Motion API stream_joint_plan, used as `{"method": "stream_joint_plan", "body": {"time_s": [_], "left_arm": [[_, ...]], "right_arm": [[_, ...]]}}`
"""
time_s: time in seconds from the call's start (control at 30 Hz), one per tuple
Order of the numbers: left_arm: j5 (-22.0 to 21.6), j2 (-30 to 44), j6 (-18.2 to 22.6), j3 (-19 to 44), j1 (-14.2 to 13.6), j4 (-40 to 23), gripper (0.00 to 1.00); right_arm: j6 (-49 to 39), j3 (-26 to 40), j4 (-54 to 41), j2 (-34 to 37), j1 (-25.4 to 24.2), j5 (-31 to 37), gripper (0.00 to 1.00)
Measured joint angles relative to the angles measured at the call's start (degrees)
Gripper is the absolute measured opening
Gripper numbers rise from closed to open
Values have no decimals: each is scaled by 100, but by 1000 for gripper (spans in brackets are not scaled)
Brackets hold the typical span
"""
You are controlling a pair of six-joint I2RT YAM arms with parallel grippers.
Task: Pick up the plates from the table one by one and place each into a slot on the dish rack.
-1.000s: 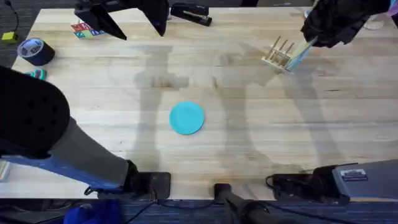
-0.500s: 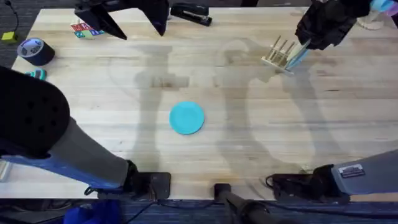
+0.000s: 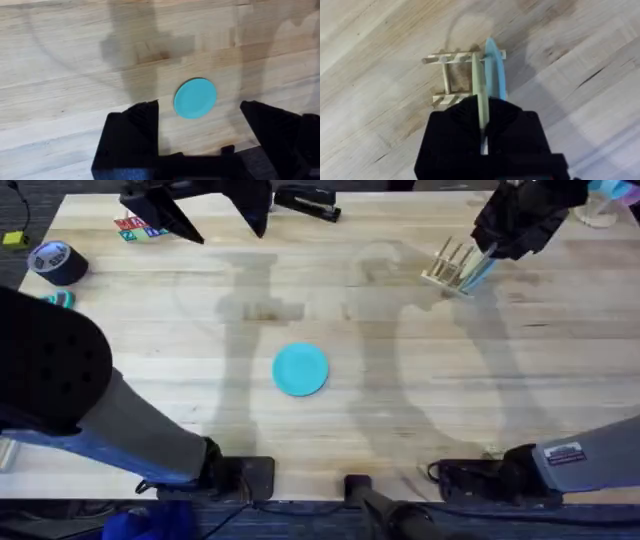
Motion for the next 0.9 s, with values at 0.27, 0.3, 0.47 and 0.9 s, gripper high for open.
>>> {"method": "stream_joint_plan", "body": {"time_s": [0.27, 0.3, 0.47, 0.9], "left_arm": [[0, 0, 0, 0, 0, 0, 995], [0, 1, 0, 0, 0, 0, 995], [0, 1, 0, 0, 0, 0, 995], [0, 1, 0, 0, 0, 0, 995]], "right_arm": [[-1, 1, -4, 0, -12, 2, 119], [-1, 1, -4, 0, -17, 0, 121], [-1, 1, -4, 1, -33, 0, 140], [-1, 146, 47, 1, -33, 0, 153]]}}
